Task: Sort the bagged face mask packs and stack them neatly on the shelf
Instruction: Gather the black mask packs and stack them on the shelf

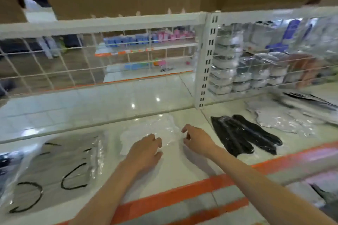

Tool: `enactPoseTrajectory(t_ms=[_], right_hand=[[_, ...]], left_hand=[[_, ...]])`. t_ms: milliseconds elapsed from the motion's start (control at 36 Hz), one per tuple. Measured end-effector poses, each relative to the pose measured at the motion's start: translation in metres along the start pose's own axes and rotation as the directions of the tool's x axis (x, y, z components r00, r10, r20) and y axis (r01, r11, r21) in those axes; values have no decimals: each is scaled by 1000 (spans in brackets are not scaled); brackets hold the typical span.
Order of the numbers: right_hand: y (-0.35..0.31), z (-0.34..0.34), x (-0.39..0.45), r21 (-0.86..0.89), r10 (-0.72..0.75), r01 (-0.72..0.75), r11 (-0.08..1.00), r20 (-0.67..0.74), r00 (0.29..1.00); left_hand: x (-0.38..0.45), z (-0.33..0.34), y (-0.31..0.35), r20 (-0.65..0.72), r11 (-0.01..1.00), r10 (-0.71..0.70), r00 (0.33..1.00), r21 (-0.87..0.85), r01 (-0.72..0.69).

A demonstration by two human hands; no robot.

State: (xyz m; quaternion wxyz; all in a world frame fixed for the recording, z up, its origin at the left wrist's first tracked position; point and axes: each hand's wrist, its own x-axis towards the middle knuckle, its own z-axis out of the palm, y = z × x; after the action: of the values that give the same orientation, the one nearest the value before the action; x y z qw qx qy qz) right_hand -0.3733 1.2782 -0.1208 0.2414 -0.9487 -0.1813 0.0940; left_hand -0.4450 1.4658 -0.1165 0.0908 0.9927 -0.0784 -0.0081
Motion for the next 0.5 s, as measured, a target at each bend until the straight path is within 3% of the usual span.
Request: enactPoseTrajectory(t_ms=[111, 222, 361, 444, 500], right_hand=[[55, -33, -18, -50, 74, -79, 996, -93, 993], [103, -57, -26, -156, 121, -144, 977, -152, 981], [136, -61, -23, -308, 180, -175, 935, -12, 984], [145, -56, -19, -356, 95, -100, 929, -31, 995], [152, -57, -13, -295, 12, -23, 955, -38, 999]], left_hand=[[34, 17, 51, 33, 994, 108, 994, -39, -106], [59, 33, 97, 50, 984, 119, 992, -139, -111], [80, 46, 138, 63, 935, -50, 997, -348, 69], [92, 50, 156, 100, 895, -160, 982, -404, 187], [102, 50, 169, 102, 878, -229, 968, -407, 251]])
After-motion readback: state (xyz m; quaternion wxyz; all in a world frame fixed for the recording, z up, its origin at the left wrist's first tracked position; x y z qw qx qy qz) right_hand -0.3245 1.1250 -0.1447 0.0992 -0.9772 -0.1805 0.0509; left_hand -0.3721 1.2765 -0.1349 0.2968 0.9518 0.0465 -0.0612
